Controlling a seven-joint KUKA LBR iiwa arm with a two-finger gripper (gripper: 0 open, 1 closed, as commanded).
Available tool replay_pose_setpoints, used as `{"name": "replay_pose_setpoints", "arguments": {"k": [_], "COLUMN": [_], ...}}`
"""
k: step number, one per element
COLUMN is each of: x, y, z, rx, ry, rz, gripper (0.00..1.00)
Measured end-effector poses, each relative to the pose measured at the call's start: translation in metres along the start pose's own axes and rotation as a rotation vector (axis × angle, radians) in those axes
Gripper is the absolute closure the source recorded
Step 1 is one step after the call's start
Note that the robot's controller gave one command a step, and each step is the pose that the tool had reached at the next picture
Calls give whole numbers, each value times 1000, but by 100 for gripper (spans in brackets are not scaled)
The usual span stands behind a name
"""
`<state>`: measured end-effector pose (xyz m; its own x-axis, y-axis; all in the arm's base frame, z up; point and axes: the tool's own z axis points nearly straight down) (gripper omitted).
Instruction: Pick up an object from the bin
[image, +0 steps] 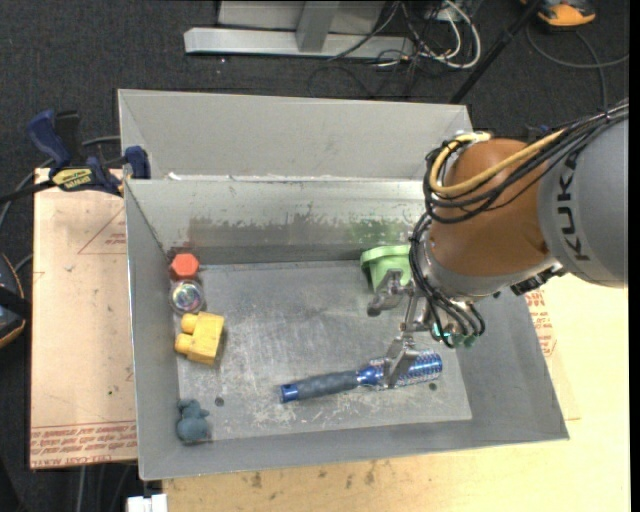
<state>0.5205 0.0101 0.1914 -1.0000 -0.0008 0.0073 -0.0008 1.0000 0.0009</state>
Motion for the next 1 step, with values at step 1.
{"name": "replay_pose_setpoints", "arguments": {"k": [1], "x": [21], "y": [17], "z": [116], "rx": [1], "ry": [-17], "rz": [-232], "gripper": [0]}}
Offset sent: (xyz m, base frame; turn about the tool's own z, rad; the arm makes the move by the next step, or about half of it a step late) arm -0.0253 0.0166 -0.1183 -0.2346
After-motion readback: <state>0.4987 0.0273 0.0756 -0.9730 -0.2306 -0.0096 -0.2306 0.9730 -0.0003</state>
